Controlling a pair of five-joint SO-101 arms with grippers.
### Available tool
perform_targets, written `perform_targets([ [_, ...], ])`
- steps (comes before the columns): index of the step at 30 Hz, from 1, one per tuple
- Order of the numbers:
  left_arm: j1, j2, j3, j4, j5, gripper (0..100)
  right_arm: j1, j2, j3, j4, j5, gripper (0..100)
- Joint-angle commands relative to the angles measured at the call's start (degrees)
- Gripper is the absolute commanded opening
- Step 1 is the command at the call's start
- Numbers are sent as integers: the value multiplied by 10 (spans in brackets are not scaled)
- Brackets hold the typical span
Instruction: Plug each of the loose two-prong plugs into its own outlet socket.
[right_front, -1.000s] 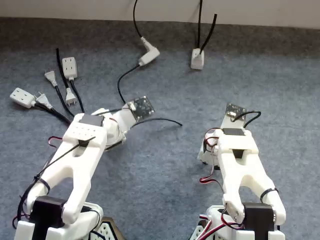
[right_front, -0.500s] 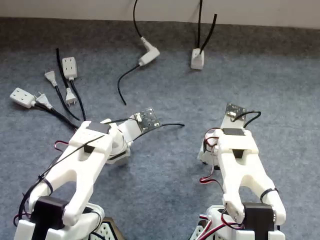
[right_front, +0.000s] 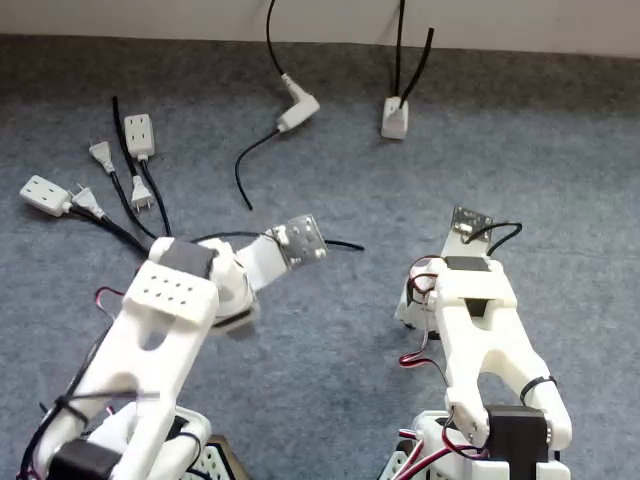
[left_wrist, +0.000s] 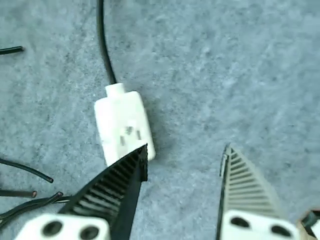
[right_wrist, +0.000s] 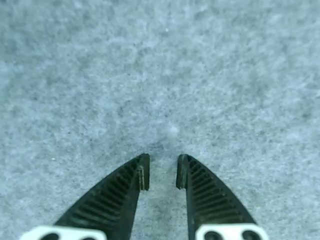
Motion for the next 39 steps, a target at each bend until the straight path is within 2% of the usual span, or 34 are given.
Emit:
perform_targets([
  [1,64,-71,35,47,19,242,7,-1,0,-6,7,104],
  [6,117,-162,93,37,55,242,7,-1,0,-6,7,104],
  [10,53,-224,79,-12,52,242,7,-1,1,-6,7,104],
  [13,-29,-224,77,-94,21,245,7,-1,1,-6,7,104],
  [18,-138,-116,107,-229,-69,242,7,-1,1,-6,7,104],
  [23,-195,24,92,-347,-76,242,7,-1,1,-6,7,104],
  [39,-197,325,-124,-350,-73,242,7,-1,1,-6,7,104],
])
